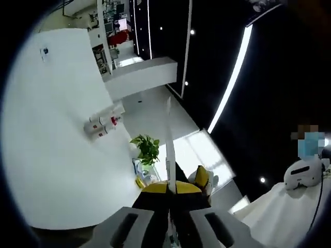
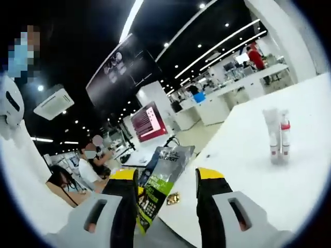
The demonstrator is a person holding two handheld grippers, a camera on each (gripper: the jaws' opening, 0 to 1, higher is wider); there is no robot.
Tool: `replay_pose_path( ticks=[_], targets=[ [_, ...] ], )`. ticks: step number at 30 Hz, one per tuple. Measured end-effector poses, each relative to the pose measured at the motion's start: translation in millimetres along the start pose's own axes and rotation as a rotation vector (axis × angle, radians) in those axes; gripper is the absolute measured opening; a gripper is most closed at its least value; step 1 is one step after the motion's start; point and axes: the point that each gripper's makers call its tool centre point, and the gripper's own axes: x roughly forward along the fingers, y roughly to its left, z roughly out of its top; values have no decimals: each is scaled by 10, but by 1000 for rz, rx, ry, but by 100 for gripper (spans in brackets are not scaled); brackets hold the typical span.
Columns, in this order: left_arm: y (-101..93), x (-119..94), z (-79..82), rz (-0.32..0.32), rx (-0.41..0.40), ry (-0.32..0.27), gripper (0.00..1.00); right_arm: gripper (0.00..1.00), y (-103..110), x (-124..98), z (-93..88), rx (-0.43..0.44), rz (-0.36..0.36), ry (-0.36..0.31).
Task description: Arrange the skincare products in the storage area until every visible bottle or jar stands upright without overlapping.
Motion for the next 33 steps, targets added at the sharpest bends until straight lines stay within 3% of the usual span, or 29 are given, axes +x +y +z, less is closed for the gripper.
replay_pose_path(
  ticks=[4, 12, 16, 17, 18, 21, 22, 24, 29, 33],
  targets=[
    [57, 4, 57, 17, -25, 7, 2, 45, -104, -75, -122, -27, -62, 10],
    [115, 73, 236, 9, -77, 0, 2, 44, -502, -289, -687, -155, -227, 160],
    [151, 118, 341, 25, -82, 4, 2, 36, -749, -406, -734, -273, -372, 131],
    [149, 138, 375, 28, -83, 6, 2, 36, -775, -412, -759, -275, -391, 139],
    [138, 156, 405, 28, -81, 8, 2, 36, -815, -406, -755, -344, -409, 163],
    [97, 198, 461, 25, -73, 11, 2, 38, -881, -340, -678, -425, -445, 110],
    [84, 209, 471, 22, -72, 12, 2, 39, -915, -316, -737, -403, -447, 121],
    [60, 231, 481, 18, -69, 22, 2, 40, -1079, -341, -883, -362, -514, 228],
    [70, 224, 415, 36, -50, 41, 2, 41, -1100, -390, -791, -337, -514, 161],
    [72, 191, 285, 29, -67, 42, 2, 40, -1106, -385, -797, -335, -519, 159]
  ],
)
